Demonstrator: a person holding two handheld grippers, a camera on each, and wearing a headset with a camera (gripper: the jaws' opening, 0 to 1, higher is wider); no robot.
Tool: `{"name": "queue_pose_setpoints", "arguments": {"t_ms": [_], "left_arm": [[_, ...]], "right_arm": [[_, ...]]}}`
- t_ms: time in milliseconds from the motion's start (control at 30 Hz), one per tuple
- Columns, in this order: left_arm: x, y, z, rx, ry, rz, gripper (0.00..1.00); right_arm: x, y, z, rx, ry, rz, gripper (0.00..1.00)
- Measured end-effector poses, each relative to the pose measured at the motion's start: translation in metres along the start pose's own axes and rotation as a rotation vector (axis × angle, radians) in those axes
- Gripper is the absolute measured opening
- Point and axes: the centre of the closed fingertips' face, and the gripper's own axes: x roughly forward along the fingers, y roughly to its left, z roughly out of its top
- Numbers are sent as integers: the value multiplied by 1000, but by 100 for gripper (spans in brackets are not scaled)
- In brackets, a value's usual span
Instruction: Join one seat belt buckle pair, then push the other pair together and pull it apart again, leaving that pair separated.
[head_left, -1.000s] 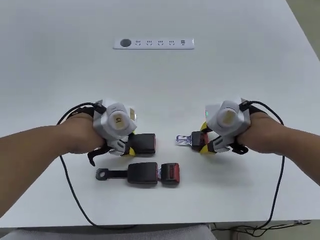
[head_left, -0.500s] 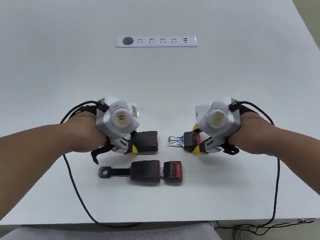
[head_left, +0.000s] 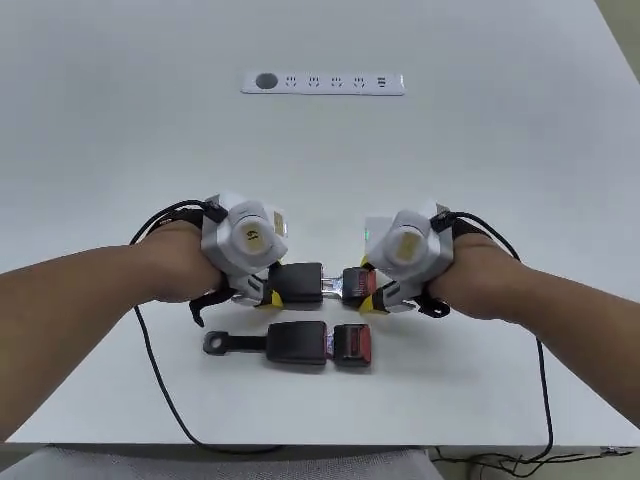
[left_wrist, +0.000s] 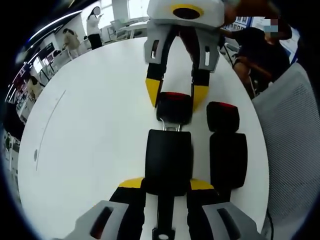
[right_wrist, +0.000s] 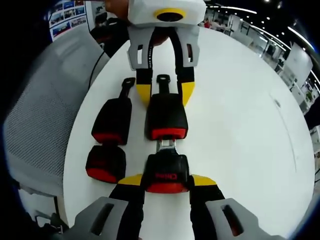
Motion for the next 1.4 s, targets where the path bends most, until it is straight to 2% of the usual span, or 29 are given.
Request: {"name": "queue_pose_setpoints", "arguments": {"t_ms": [33,233,500,567,633,767,1100,1267,1333,1400], "left_arm": [[0,1,0,0,1,0,33],[1,2,-2,25,17,-4,31],[1,0,-2,44,19,-8,31],[1,0,-2,50,26,-11,31],[1,-1,-1,57,38,-11,31],[0,2,-3,51,43,-5,31],[1,0,-2,32,35,2,31],[-1,-2,-3,18,27,7,31],[-1,-2,-2,24,24,5,31],[-1,-3,-2,32,25,0,31]], "right_arm": [[1,0,-2,-3,17,-1,32],[1,1,-1,-5,12,3,31],[7,0,11,1,30,7,30],[11,0,18,2,49,6,30],[11,1,18,-10,77,10,30],[9,1,15,-9,67,13,30],[8,0,15,-9,64,4,31],[-1,-2,0,-1,71,0,31],[-1,0,0,-7,39,8,31],[-1,4,-1,-9,38,2,32]]}}
